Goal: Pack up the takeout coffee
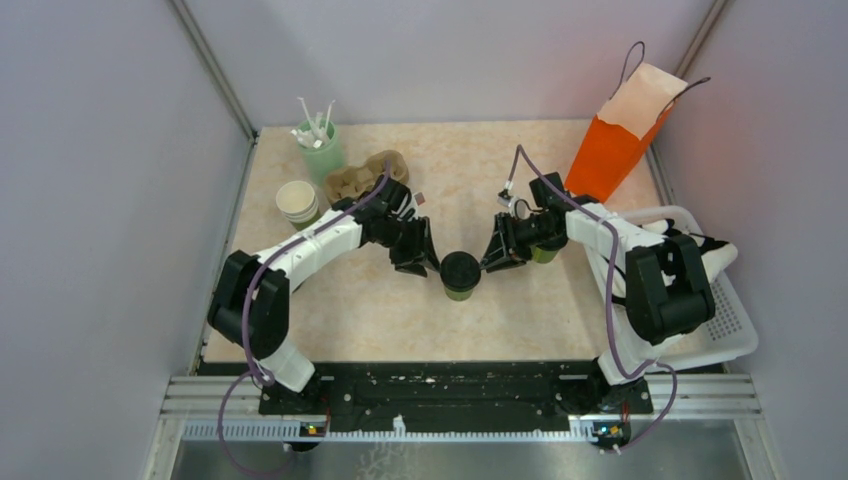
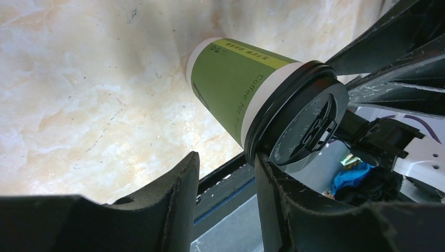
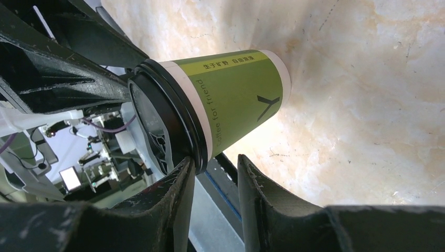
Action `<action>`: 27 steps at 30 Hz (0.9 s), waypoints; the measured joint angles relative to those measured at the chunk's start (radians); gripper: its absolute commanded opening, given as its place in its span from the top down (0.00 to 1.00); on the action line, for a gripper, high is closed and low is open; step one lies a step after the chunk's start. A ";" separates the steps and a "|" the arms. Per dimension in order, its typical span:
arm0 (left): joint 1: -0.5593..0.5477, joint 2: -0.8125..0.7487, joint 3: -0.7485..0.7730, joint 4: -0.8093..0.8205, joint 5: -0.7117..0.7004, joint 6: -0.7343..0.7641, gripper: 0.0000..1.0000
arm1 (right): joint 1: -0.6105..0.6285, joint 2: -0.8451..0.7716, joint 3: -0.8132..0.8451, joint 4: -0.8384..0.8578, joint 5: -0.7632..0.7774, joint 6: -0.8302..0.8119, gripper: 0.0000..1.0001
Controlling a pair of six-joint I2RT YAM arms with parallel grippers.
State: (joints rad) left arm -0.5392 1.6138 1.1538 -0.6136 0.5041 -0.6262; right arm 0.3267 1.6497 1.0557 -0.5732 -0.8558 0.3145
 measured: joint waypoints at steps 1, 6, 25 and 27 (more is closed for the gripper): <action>-0.003 0.003 0.006 -0.007 -0.006 0.002 0.51 | 0.000 0.000 0.000 -0.002 0.002 0.000 0.65; -0.024 0.022 0.043 -0.048 -0.042 0.012 0.51 | 0.000 0.000 0.014 -0.031 0.029 0.001 0.66; -0.068 0.039 0.074 -0.081 -0.109 0.023 0.49 | 0.033 0.003 0.089 -0.132 0.150 -0.018 0.64; -0.071 0.037 0.096 -0.109 -0.118 0.026 0.48 | 0.035 0.004 0.101 -0.142 0.158 -0.027 0.64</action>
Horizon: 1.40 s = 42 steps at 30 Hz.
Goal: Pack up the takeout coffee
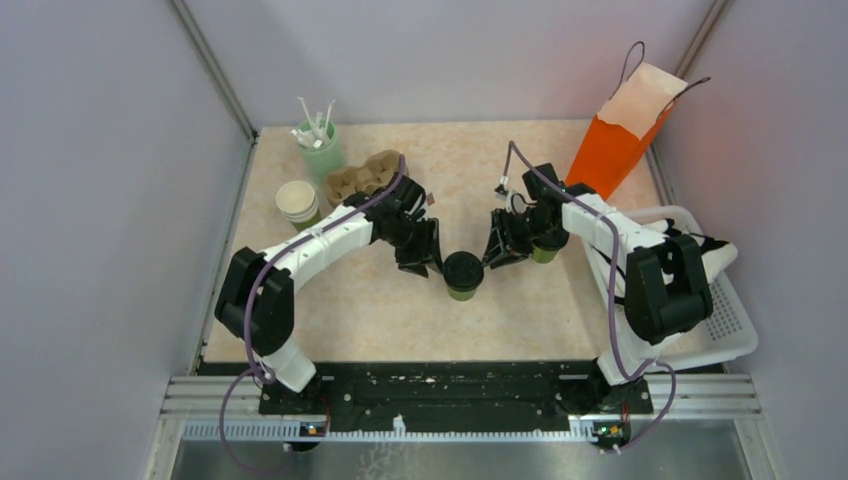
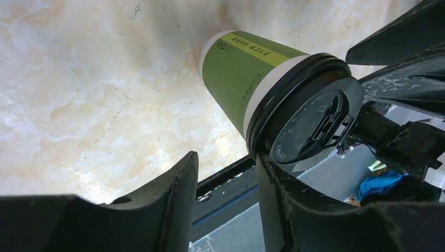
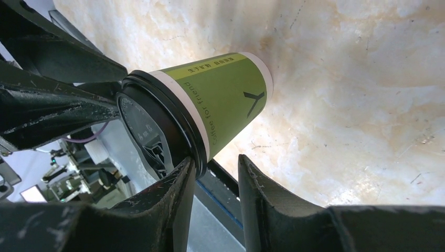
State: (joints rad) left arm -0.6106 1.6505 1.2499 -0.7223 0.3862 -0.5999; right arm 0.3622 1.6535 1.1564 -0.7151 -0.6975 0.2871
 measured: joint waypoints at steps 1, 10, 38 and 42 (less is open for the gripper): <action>-0.003 0.002 0.010 -0.014 -0.008 0.002 0.47 | 0.002 0.002 0.010 -0.008 0.006 -0.006 0.64; -0.013 0.028 0.060 -0.084 -0.021 0.024 0.42 | 0.001 0.022 0.061 -0.020 0.039 -0.026 0.62; 0.060 0.121 0.203 0.059 0.195 0.079 0.43 | 0.046 -0.060 0.042 -0.121 -0.008 -0.105 0.59; 0.060 0.175 0.200 0.081 0.227 0.078 0.53 | 0.064 -0.057 0.041 -0.116 -0.002 -0.108 0.70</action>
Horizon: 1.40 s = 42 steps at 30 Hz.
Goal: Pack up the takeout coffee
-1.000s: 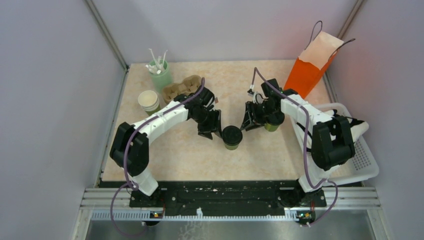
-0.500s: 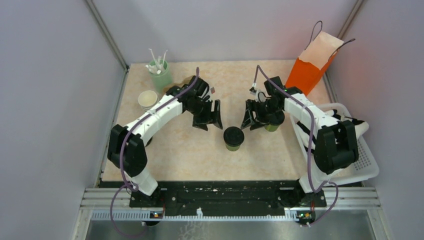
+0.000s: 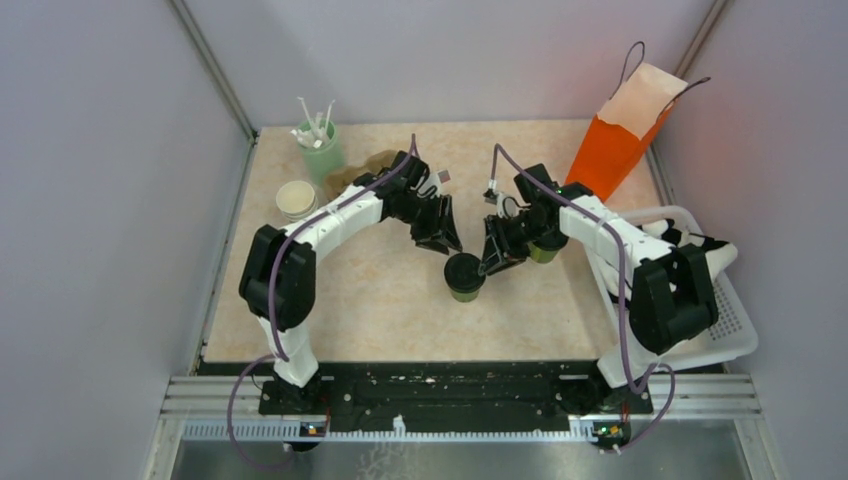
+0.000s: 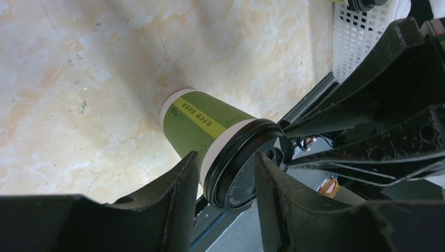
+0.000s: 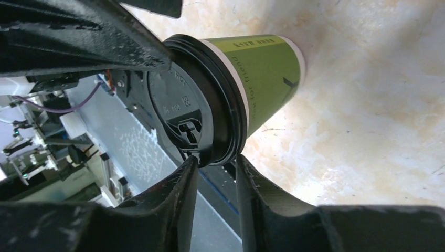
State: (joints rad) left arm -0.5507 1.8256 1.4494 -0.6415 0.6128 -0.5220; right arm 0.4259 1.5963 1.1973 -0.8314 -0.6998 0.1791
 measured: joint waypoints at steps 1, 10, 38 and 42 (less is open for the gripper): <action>-0.001 0.002 -0.007 0.007 0.003 0.001 0.55 | 0.002 0.002 0.000 0.003 0.007 0.003 0.71; -0.002 -0.051 -0.103 0.058 0.028 -0.003 0.66 | 0.002 0.028 0.024 0.024 0.068 0.043 0.73; -0.013 -0.191 -0.234 0.042 0.073 -0.058 0.46 | -0.114 0.008 -0.003 0.103 -0.038 0.069 0.44; -0.013 -0.178 -0.243 0.062 0.092 -0.064 0.48 | -0.112 0.022 -0.006 0.129 -0.080 0.079 0.56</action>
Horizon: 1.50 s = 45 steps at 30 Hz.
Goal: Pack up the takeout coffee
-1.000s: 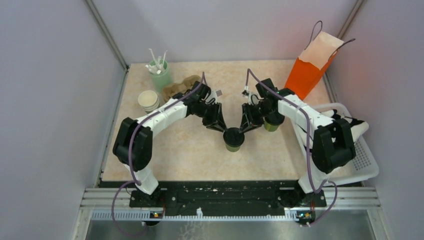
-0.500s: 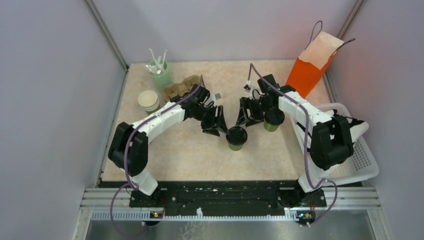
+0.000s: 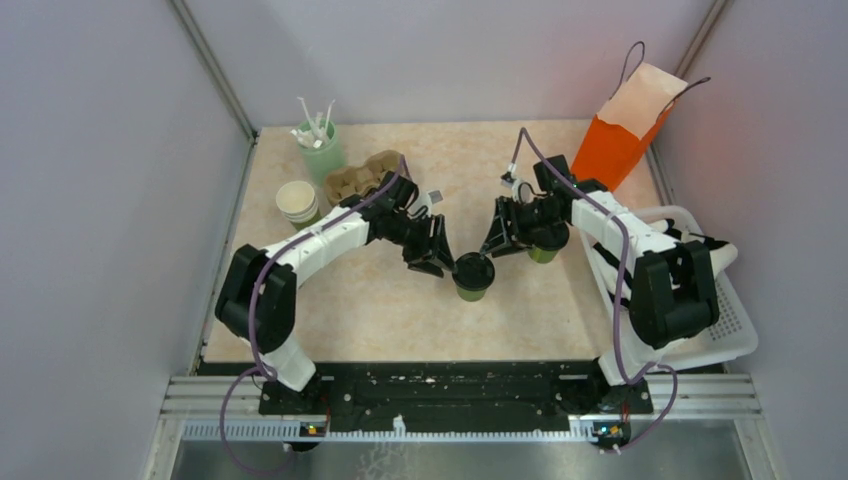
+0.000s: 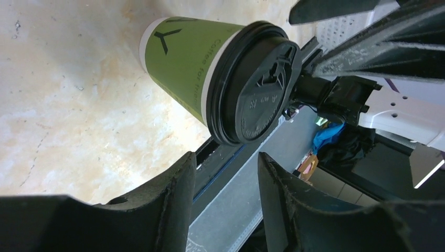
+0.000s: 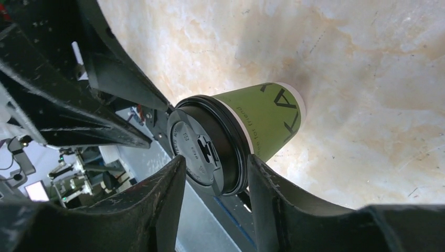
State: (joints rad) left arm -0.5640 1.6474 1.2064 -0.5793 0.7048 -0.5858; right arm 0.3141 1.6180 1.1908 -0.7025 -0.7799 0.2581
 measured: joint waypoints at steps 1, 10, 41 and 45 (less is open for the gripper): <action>0.000 0.008 0.001 0.006 0.003 -0.002 0.48 | 0.000 0.002 0.000 0.005 -0.006 0.000 0.59; 0.000 0.160 0.113 0.026 0.013 -0.014 0.54 | 0.001 0.003 -0.053 0.021 -0.029 0.005 0.64; 0.004 -0.031 -0.018 -0.080 -0.034 0.007 0.31 | 0.014 -0.027 -0.071 -0.023 0.004 -0.015 0.45; 0.004 -0.038 -0.032 -0.060 -0.013 -0.016 0.39 | 0.014 -0.027 -0.071 -0.022 0.003 -0.013 0.48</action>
State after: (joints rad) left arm -0.5598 1.6096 1.1744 -0.6395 0.6914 -0.6014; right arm 0.3286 1.5906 1.1198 -0.7242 -0.7769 0.2447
